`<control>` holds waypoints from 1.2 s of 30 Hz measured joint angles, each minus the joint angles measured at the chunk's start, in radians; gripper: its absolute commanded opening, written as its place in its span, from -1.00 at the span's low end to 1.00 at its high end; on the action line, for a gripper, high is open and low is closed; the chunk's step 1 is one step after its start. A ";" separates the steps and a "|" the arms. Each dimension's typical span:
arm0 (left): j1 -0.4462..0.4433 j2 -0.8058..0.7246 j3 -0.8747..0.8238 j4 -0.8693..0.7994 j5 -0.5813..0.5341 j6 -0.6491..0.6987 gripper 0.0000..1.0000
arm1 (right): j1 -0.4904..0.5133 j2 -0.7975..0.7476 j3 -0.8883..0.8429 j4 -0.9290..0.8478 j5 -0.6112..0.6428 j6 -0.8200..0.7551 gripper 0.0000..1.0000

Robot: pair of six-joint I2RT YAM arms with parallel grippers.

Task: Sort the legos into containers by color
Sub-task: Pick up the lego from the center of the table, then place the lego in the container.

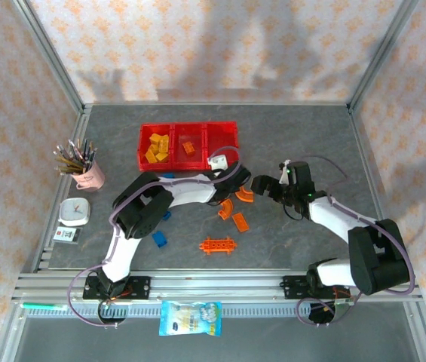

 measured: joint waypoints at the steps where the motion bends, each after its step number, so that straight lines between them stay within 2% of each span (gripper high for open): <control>1: 0.000 -0.027 -0.025 0.002 0.010 0.002 -0.72 | 0.000 0.000 0.008 -0.006 -0.004 -0.005 0.99; 6: 0.000 -0.185 -0.119 0.005 0.037 0.014 -0.72 | 0.011 0.000 0.047 -0.034 -0.004 -0.016 0.99; 11: 0.016 -0.314 -0.132 0.000 0.028 0.066 -0.72 | 0.077 0.000 0.086 -0.056 0.011 -0.019 0.99; 16: 0.103 -0.362 -0.111 -0.017 -0.017 0.146 -0.71 | 0.141 0.001 0.116 -0.044 0.030 0.005 0.99; 20: 0.184 -0.315 -0.035 -0.040 -0.050 0.212 -0.71 | 0.167 0.028 0.135 -0.021 0.033 0.039 0.99; 28: 0.302 -0.077 0.180 -0.047 -0.061 0.327 -0.67 | 0.173 0.071 0.159 0.011 0.043 0.069 0.99; 31: 0.331 0.014 0.259 -0.055 -0.058 0.359 -0.52 | 0.173 0.077 0.168 0.011 0.047 0.069 0.99; 36: 0.362 0.080 0.327 -0.072 -0.033 0.386 -0.22 | 0.173 0.077 0.178 0.012 0.049 0.069 0.99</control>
